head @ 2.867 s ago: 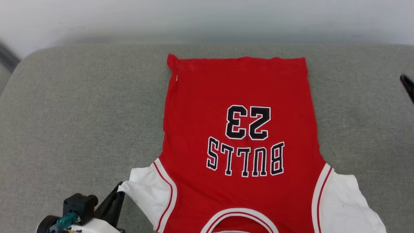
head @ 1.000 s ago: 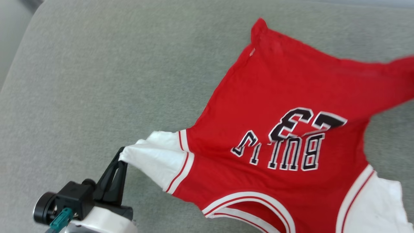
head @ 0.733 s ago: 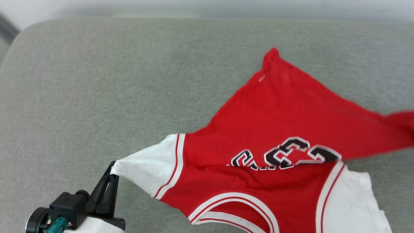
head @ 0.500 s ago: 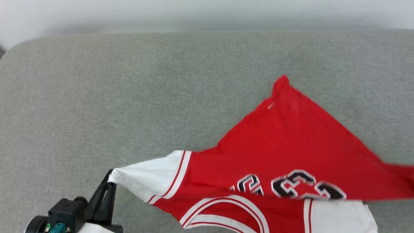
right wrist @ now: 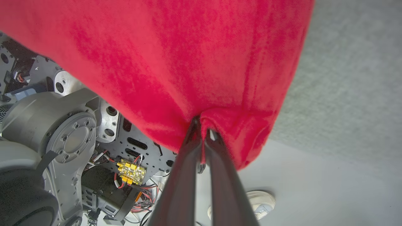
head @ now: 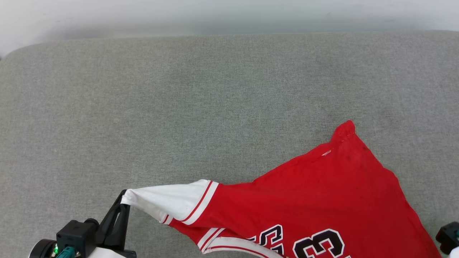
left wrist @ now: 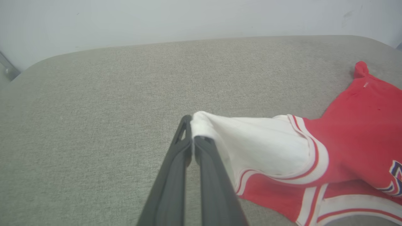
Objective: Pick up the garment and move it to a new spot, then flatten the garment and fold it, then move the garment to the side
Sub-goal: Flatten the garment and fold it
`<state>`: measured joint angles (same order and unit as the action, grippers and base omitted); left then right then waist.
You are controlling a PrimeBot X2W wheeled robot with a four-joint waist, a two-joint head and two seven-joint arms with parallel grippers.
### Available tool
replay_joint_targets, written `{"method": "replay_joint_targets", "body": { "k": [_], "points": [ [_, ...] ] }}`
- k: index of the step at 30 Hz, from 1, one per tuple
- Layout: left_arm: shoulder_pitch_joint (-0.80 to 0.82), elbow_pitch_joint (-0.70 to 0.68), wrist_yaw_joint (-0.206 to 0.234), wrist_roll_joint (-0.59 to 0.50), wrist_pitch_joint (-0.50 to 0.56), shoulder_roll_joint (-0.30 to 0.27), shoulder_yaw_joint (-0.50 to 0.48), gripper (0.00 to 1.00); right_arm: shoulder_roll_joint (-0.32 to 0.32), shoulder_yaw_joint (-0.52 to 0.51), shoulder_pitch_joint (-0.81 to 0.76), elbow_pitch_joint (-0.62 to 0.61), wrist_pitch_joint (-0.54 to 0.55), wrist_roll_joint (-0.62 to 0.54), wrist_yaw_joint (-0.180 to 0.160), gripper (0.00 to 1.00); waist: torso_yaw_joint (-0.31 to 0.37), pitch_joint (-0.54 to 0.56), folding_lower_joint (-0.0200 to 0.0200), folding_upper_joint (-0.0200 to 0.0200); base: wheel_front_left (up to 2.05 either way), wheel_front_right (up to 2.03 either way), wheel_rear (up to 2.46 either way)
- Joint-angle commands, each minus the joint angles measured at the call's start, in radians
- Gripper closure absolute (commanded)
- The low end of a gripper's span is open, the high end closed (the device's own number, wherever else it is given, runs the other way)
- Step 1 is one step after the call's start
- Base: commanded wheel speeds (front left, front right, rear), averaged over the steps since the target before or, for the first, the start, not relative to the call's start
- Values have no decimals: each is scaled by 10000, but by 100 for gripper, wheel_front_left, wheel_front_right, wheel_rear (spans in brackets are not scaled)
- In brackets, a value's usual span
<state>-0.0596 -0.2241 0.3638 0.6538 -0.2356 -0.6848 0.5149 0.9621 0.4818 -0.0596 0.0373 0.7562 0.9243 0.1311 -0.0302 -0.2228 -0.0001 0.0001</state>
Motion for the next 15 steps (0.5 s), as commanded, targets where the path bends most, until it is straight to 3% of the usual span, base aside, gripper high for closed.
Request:
{"method": "replay_joint_targets", "body": {
  "k": [1, 2, 15],
  "points": [
    [81, 40, 1, -63, 11, -21, 15, 100, -110, -202, 30, 20, -96, -213, -6, 86, -4, -1, 1, -1, 0, 0, 0],
    [103, 53, -7, -69, 17, -20, 30, 100, -152, -292, 72, -42, -122, -363, -6, 0, -7, 4, 1, -1, 0, 0, 0],
    [371, 47, -79, -195, 34, 80, 178, 100, 197, -3231, 1599, -1738, 148, -859, -6, 0, -213, -17, 1, -1, 0, 0, 0]
  ]
}}
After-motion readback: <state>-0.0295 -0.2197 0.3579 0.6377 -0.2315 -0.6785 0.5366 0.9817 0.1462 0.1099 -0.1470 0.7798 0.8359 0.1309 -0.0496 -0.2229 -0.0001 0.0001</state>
